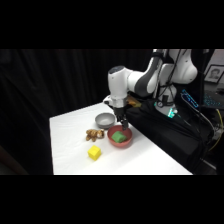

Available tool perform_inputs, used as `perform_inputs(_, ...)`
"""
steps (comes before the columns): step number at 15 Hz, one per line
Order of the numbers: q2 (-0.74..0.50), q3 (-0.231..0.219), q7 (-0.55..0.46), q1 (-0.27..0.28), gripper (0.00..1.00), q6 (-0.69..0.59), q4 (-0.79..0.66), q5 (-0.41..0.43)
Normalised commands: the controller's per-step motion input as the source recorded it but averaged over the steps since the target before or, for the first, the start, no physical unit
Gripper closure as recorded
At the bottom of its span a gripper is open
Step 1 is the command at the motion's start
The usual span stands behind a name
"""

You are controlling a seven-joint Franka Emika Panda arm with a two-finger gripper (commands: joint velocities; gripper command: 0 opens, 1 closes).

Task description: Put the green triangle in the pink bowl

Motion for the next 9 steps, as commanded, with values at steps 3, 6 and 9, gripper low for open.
perform_inputs(3,-0.37,0.030,0.01,0.024,0.00,-0.45,0.10,0.047)
perform_inputs(6,-0.29,0.034,0.05,0.003,0.00,-0.42,0.16,0.039)
perform_inputs(9,-0.23,0.042,0.06,-0.005,0.00,-0.39,0.20,0.052)
